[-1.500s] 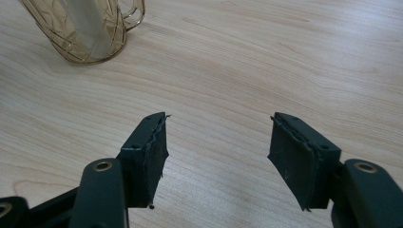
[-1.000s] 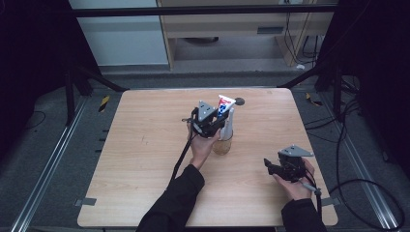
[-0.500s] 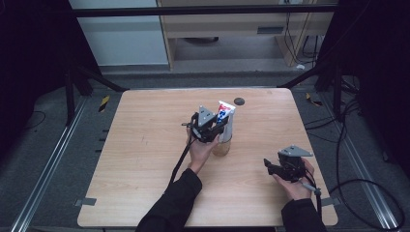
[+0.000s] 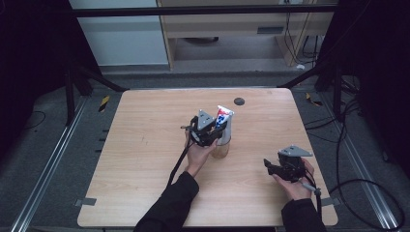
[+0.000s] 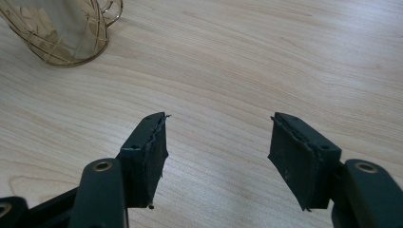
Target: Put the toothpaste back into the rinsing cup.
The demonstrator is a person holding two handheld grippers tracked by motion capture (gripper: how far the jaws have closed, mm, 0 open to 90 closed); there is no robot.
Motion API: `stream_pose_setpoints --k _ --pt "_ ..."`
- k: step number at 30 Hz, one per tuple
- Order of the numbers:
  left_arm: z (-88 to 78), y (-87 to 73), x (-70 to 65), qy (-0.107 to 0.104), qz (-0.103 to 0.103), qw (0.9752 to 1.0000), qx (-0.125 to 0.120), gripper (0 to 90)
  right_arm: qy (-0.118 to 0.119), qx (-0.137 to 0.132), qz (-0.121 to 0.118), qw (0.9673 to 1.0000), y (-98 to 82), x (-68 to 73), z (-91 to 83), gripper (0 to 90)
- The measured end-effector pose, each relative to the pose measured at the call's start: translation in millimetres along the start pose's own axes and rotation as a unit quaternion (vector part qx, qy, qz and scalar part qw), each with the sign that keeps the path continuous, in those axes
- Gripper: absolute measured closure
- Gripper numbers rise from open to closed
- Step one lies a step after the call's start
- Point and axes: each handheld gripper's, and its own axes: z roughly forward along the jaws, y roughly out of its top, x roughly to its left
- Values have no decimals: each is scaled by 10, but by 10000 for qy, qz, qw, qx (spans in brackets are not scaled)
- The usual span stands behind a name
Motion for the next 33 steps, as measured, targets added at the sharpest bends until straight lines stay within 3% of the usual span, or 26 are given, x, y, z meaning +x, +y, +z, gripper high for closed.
stream_pose_setpoints --k 19,27,30,33 --pt "-100 -188 34 -66 118 9990 427 601 -1 0 -22 10000 0 5 2 374" --pt "-225 -186 -11 22 389 9978 544 569 -2 13 -5 10000 1 9 -2 373" --pt "-325 -158 20 2 339 9983 472 488 -8 15 0 10000 1 8 -4 373" --pt "-413 -138 48 -29 342 9978 564 452 -12 -12 -1 10000 1 8 -2 373"
